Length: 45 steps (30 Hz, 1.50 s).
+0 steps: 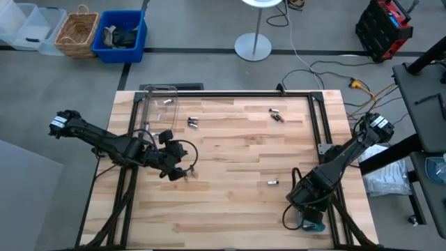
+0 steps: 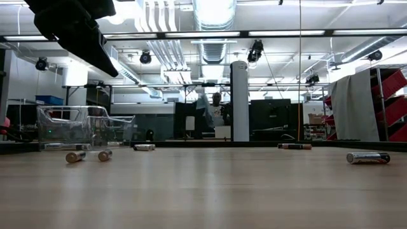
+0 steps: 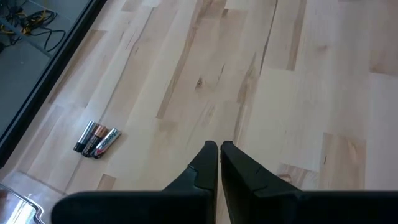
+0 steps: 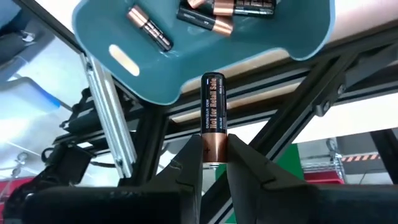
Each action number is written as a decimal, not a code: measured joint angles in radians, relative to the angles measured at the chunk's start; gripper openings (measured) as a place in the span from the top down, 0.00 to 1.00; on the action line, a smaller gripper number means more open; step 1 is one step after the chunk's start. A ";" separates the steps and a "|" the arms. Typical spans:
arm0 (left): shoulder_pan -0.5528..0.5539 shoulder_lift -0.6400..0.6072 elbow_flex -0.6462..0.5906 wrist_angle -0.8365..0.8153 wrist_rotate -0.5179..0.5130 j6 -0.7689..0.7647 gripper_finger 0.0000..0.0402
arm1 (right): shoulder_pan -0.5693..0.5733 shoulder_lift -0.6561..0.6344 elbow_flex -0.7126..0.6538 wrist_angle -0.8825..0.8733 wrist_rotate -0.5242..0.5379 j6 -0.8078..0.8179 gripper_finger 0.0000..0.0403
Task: Sort batteries
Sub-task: Put the copper and black battery into the blue bin, then put the silver and black battery into the transparent bin
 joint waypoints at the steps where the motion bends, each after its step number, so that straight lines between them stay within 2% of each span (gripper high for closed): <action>1: 0.000 0.000 0.000 0.000 0.000 0.000 1.00 | 0.000 0.000 -0.004 0.002 0.000 -0.004 0.89; 8: 0.000 0.000 0.000 0.000 -0.001 0.000 1.00 | 0.000 0.000 -0.028 0.003 0.013 0.003 0.87; 21: 0.000 0.000 0.000 0.000 -0.002 0.000 1.00 | 0.000 0.000 -0.045 0.005 0.036 0.036 0.73; 36: 0.000 0.000 0.000 0.002 -0.002 0.000 1.00 | -0.003 0.000 -0.045 0.006 0.037 0.033 0.65; 43: 0.000 0.000 0.000 0.005 -0.002 0.000 1.00 | -0.062 0.000 -0.039 0.035 0.043 -0.004 0.64; 45: 0.000 0.000 0.000 0.005 -0.002 0.000 1.00 | -0.088 0.000 -0.035 0.038 0.078 -0.036 0.64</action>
